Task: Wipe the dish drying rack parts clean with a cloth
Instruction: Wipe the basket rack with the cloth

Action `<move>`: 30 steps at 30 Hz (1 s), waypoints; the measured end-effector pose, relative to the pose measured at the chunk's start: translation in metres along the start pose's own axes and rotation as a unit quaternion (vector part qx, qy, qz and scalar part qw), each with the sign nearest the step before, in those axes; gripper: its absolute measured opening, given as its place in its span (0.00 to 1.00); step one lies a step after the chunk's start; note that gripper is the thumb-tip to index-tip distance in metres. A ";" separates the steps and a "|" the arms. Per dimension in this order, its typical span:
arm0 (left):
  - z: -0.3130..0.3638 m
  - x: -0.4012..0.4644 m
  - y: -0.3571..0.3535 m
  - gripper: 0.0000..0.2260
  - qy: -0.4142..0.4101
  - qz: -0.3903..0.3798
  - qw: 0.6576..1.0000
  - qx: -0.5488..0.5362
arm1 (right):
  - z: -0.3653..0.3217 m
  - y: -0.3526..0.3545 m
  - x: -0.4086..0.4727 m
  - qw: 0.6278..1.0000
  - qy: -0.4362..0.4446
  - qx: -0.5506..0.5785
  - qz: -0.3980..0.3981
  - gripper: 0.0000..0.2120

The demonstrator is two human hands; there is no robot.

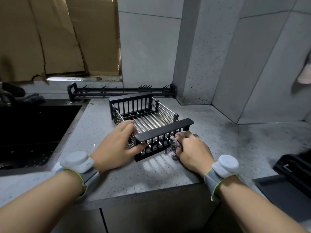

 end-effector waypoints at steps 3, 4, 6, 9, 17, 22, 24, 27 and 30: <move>-0.001 -0.001 0.001 0.20 -0.006 -0.008 1.000 0.000 | -0.002 0.003 -0.003 1.000 0.026 -0.011 0.013 0.09; -0.001 -0.001 0.002 0.20 -0.010 -0.008 1.000 0.002 | -0.003 0.004 -0.004 0.999 0.036 -0.012 0.016 0.09; 0.000 0.000 0.002 0.20 -0.021 -0.011 1.000 0.009 | -0.006 0.007 -0.005 0.998 0.058 -0.023 0.019 0.08; 0.000 -0.001 -0.001 0.24 -0.040 -0.022 0.999 0.022 | -0.009 0.009 -0.012 0.996 0.088 -0.028 0.022 0.10; -0.001 -0.004 -0.004 0.28 -0.041 -0.039 0.998 0.015 | -0.016 0.013 -0.020 0.988 0.098 0.073 0.096 0.07; 0.000 -0.004 -0.003 0.22 -0.044 -0.034 0.998 0.017 | -0.010 -0.013 -0.014 0.999 0.049 0.008 0.005 0.16; -0.001 -0.004 -0.004 0.23 -0.046 -0.036 0.998 0.031 | -0.011 -0.010 -0.010 0.999 0.049 -0.001 -0.004 0.17; 0.001 -0.004 -0.007 0.28 -0.050 -0.056 0.995 0.062 | -0.012 -0.007 -0.007 0.998 0.055 -0.014 -0.007 0.16; 0.002 -0.004 -0.006 0.30 -0.048 -0.068 0.993 0.084 | -0.011 -0.007 -0.008 0.997 0.067 -0.022 -0.005 0.15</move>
Point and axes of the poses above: each hand's wrist, its own x-axis towards the middle knuckle, its own y-axis out of the back of the hand, z = x × y, the point moved 6 cm from there along x, towards the middle knuckle, and after that the axes turned 12 degrees about x, right-handed, at the moved point
